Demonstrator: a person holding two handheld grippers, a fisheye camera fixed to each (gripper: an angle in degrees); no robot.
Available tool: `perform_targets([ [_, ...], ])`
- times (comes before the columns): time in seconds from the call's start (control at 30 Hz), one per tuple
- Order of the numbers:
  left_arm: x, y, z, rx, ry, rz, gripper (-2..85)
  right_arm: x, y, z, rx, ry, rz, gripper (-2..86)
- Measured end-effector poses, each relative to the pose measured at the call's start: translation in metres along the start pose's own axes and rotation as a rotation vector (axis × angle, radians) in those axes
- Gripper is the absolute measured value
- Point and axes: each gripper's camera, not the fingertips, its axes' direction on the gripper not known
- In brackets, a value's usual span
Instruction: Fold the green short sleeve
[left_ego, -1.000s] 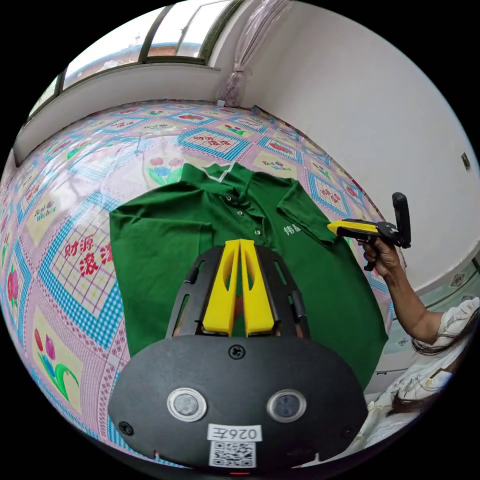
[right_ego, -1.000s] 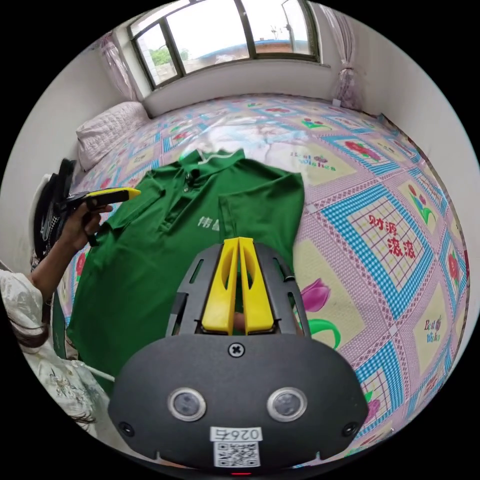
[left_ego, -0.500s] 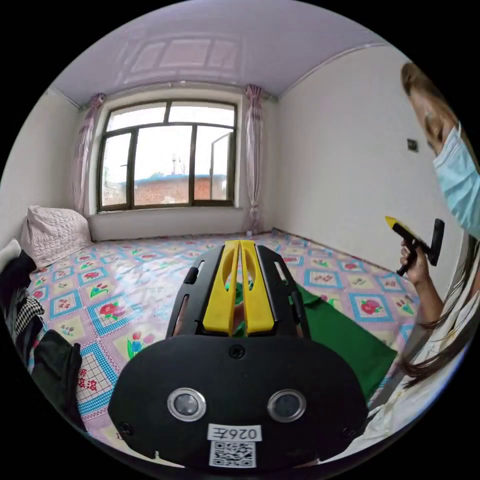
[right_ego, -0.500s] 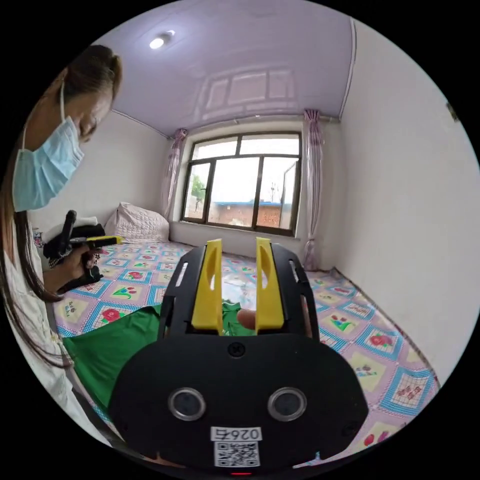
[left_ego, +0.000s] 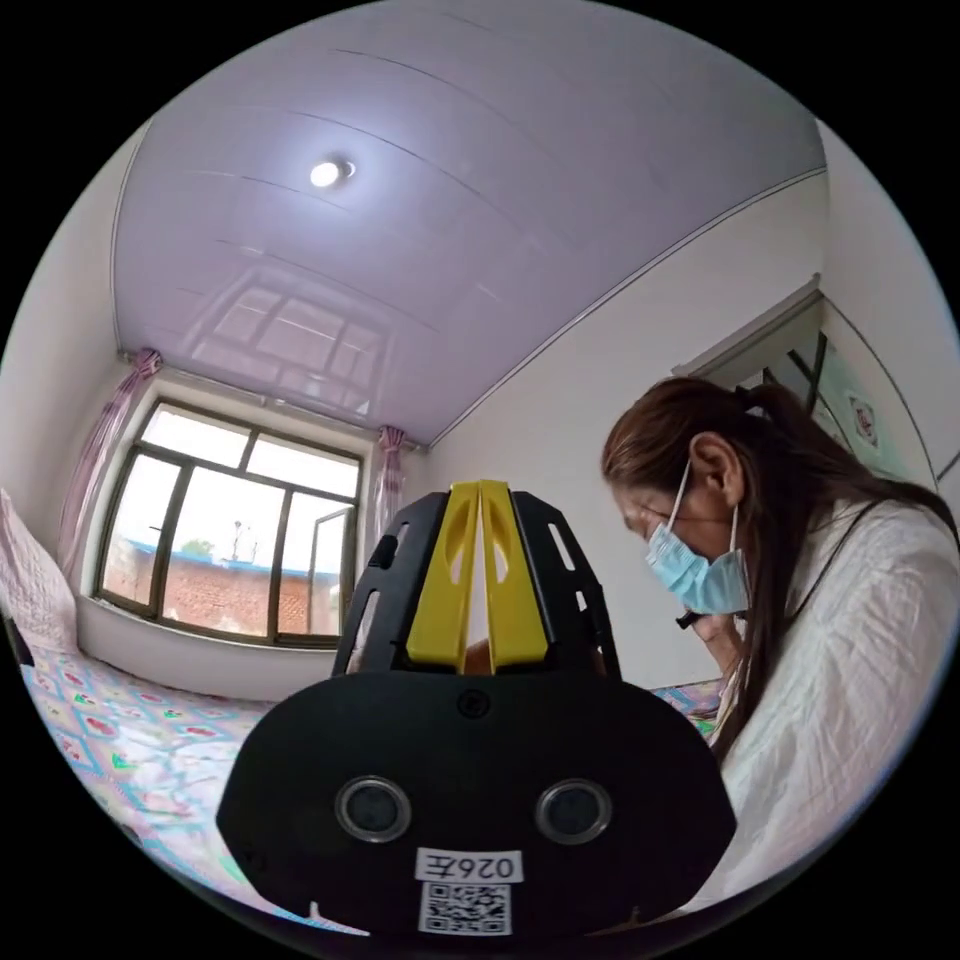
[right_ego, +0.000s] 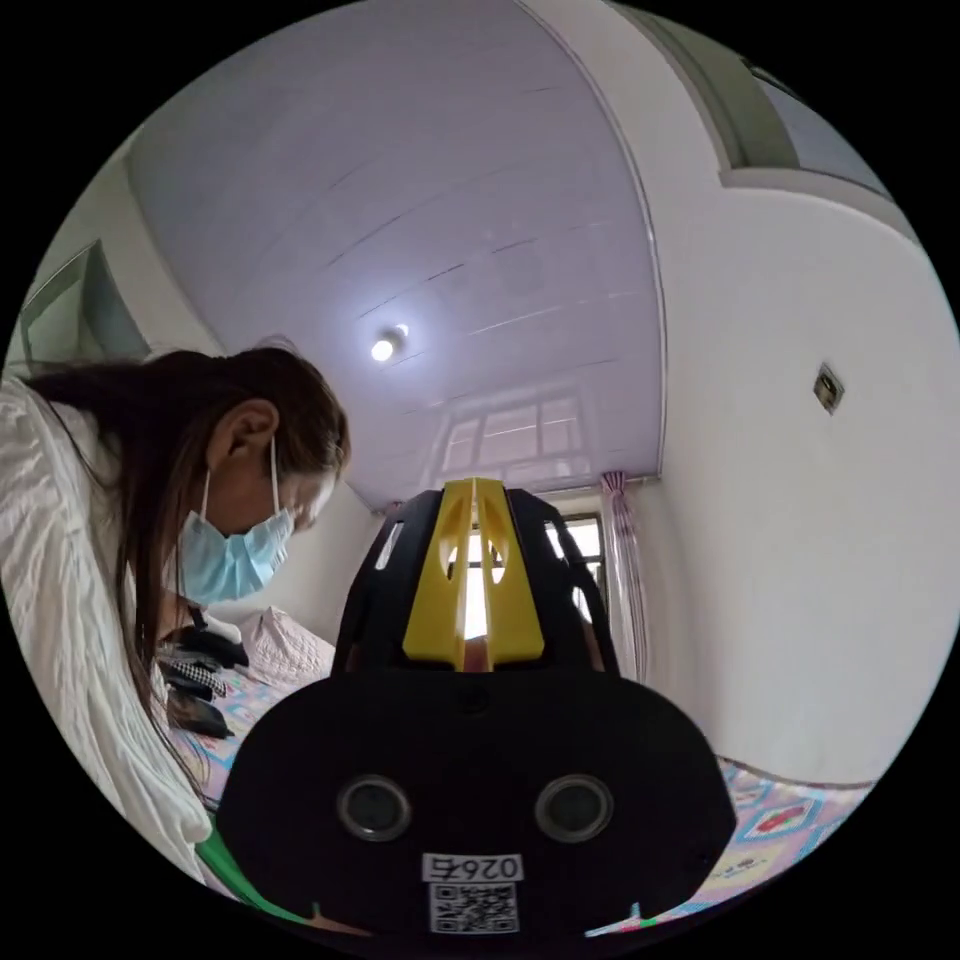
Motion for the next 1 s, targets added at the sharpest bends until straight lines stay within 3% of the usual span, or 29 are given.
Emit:
perform_targets([
  [0.13, -0.016, -0.004, 0.004, -0.124, -0.166, -0.029, -0.7, -0.017, -0.013, 0.012, -0.145, 0.087, -0.12, -1.0],
  [0.2, -0.047, 0.019, 0.013, -0.302, -0.242, -0.125, 0.1, -0.015, -0.007, 0.017, -0.21, 0.148, -0.094, -1.0],
  [0.33, -0.098, 0.088, 0.013, -0.593, -0.386, -0.297, 7.2, 0.013, 0.034, 0.028, -0.449, 0.155, 0.102, -1.1],
  [0.4, -0.124, 0.149, 0.007, -0.831, -0.484, -0.398, 10.7, 0.027, 0.065, 0.032, -0.585, 0.19, 0.191, -1.1],
  [0.6, -0.159, 0.297, -0.024, -1.223, -0.489, -0.735, 10.4, 0.068, 0.195, 0.019, -1.004, 0.292, 0.504, -1.2],
  [0.83, -0.159, 0.371, -0.027, -1.465, -0.477, -0.788, 11.7, 0.079, 0.318, 0.006, -1.396, 0.428, 0.57, -1.1],
  [1.0, -0.168, 0.394, -0.01, -1.549, -0.462, -0.758, 13.9, 0.092, 0.368, 0.011, -1.525, 0.442, 0.566, 0.8],
])
